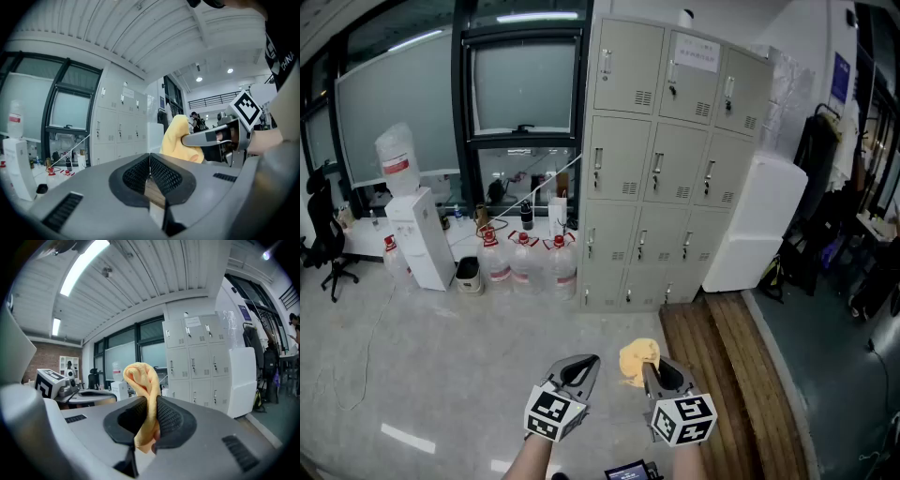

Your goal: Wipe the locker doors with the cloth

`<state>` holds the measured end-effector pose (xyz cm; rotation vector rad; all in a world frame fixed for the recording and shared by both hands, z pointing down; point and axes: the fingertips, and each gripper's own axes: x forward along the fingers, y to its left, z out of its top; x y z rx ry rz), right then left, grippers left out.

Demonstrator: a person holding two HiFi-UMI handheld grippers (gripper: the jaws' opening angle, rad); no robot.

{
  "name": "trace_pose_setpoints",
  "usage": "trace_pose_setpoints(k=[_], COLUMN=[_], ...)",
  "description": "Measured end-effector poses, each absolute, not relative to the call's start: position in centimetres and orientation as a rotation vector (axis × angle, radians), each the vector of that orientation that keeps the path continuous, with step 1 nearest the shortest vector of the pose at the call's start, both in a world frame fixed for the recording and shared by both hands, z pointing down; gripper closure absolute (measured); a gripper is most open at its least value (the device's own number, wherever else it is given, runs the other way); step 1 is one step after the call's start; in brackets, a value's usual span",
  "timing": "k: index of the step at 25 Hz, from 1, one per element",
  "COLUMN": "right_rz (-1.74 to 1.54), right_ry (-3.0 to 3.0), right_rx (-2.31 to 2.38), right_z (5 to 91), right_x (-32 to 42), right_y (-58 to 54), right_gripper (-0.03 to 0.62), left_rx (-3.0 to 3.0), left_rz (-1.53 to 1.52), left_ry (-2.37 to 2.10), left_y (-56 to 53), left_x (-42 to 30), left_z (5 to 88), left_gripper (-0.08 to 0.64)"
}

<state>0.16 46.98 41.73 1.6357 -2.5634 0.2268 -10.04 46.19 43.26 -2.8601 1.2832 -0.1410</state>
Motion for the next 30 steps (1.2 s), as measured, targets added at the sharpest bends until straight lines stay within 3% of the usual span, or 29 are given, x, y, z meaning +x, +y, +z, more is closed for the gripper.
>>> trace_pose_setpoints(k=[14, 30], right_rz=[0.29, 0.338], right_ry=[-2.63, -2.623], right_rx=[1.613, 1.655], right_z=[41.2, 41.8], right_x=[3.3, 4.2], right_y=[47.8, 48.9], right_gripper=[0.522, 0.522], left_rx=[-2.846, -2.791], left_rz=[-0.087, -0.178], left_ry=[1.278, 1.206], left_y=[46.9, 48.1], left_x=[-5.2, -4.6], left_z=[41.2, 42.0], left_gripper=[0.54, 0.54])
